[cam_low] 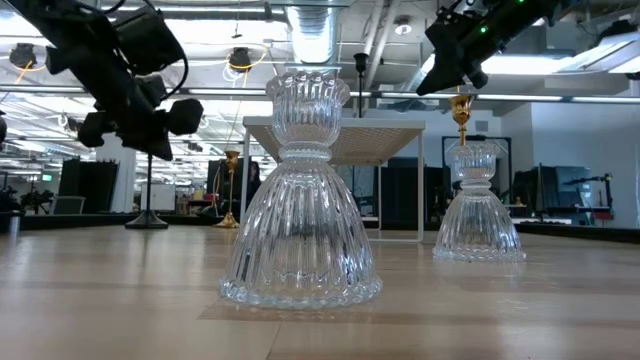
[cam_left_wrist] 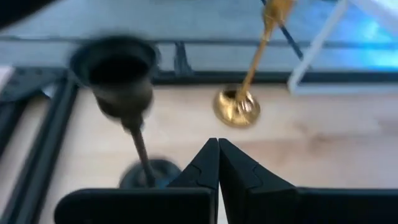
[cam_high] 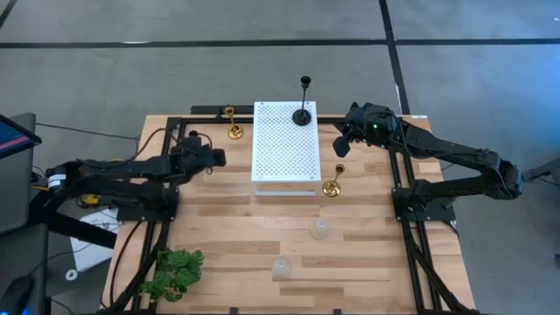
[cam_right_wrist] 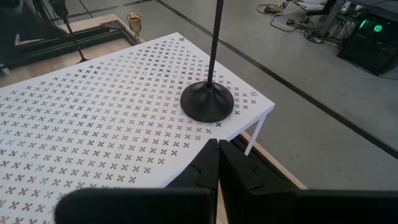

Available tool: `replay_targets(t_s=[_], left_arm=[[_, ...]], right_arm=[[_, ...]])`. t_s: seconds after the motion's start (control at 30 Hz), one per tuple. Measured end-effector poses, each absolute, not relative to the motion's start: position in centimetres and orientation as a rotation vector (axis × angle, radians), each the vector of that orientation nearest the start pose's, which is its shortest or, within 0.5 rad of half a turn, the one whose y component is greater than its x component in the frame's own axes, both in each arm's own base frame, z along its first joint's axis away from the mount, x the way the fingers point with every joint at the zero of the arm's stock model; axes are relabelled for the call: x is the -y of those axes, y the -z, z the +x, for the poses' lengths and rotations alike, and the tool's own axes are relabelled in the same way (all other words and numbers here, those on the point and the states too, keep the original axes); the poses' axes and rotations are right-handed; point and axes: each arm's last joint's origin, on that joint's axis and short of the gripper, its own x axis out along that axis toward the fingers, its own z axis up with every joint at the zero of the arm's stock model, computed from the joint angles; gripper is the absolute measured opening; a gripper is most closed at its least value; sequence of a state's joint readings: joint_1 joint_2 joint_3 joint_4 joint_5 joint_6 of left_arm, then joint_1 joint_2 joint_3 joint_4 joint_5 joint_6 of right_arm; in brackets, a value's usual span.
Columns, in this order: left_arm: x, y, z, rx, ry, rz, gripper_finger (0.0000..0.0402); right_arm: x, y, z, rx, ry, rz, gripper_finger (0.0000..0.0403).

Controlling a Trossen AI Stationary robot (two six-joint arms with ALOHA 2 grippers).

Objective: Pick & Place candle stick holders
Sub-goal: Put the black candle holder on the shelf

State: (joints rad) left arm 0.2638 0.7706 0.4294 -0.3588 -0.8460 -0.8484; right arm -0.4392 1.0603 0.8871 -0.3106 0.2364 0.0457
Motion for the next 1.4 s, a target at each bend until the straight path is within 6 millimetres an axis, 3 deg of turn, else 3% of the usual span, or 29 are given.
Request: replay_targets(t_s=[0.17, 0.3, 0.47, 0.77, 0.9, 1.07, 1.23, 1.4], left_arm=[[-5.2, -19.2, 12.5, -0.335, -1.312, -0.63, 0.0002], [-5.0, -18.8, 11.4, -0.326, -1.444, -0.582, 0.0002], [-5.2, -19.1, 11.5, -0.255, -1.469, -0.565, 0.0008], [-5.2, -19.0, 11.7, -0.294, -1.426, -0.601, 0.0024], [-5.2, -19.0, 11.7, -0.317, -1.415, -0.57, 0.007], [-5.3, -18.7, 12.0, -0.3, -1.434, -0.602, 0.0156], [-5.9, -18.0, 13.1, -0.302, -1.461, -0.603, 0.0242], [-7.2, -17.6, 14.4, -0.202, -1.531, -0.6, 0.0297]], right_arm=[[10.3, -30.5, 20.2, -0.491, 0.673, 0.095, 0.0], [10.2, -30.4, 20.2, -0.501, 0.672, 0.096, 0.0], [10.4, -30.4, 20.1, -0.5, 0.681, 0.098, 0.0], [10.4, -30.4, 20.1, -0.502, 0.681, 0.096, 0.0], [10.4, -30.4, 20.1, -0.502, 0.681, 0.096, 0.0], [10.4, -30.4, 20.1, -0.502, 0.681, 0.096, 0.0], [10.3, -30.3, 20.1, -0.511, 0.678, 0.097, 0.0], [10.3, -30.2, 20.0, -0.528, 0.677, 0.1, 0.0]])
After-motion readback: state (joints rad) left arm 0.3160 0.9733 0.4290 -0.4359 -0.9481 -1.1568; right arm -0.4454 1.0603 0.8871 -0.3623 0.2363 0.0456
